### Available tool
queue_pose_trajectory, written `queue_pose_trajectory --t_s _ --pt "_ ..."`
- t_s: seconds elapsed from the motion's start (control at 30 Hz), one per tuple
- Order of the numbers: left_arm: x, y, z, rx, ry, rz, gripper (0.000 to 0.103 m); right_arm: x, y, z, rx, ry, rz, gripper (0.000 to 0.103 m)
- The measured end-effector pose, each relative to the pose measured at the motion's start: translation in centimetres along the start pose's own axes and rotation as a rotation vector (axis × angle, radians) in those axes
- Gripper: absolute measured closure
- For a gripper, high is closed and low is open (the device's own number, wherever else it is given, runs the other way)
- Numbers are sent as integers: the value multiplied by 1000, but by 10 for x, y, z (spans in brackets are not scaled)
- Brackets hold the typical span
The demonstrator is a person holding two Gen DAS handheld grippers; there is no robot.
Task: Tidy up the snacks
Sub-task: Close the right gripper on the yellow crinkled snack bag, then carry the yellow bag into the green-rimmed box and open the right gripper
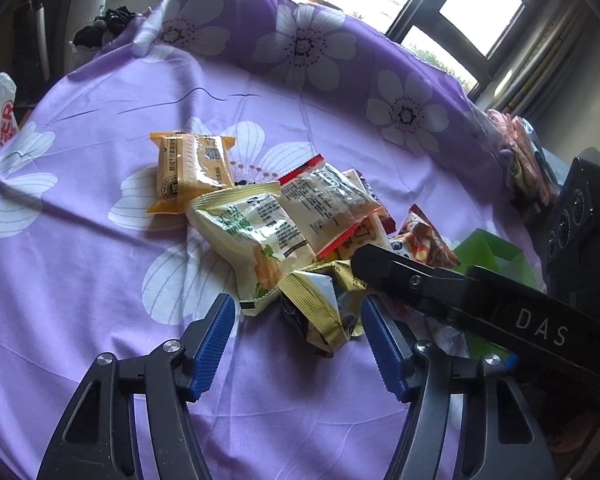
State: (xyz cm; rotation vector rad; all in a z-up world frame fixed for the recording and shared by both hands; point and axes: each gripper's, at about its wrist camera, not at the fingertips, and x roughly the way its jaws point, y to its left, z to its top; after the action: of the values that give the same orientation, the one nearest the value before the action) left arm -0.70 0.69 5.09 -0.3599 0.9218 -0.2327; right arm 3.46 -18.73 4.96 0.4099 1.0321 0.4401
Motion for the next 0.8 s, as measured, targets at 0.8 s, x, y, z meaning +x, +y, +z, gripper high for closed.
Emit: queue_pose_trajectory --t_s 0.8 --pt "1 -46 -1 116 0 -23 57 1 -10 2 52 27 130 60"
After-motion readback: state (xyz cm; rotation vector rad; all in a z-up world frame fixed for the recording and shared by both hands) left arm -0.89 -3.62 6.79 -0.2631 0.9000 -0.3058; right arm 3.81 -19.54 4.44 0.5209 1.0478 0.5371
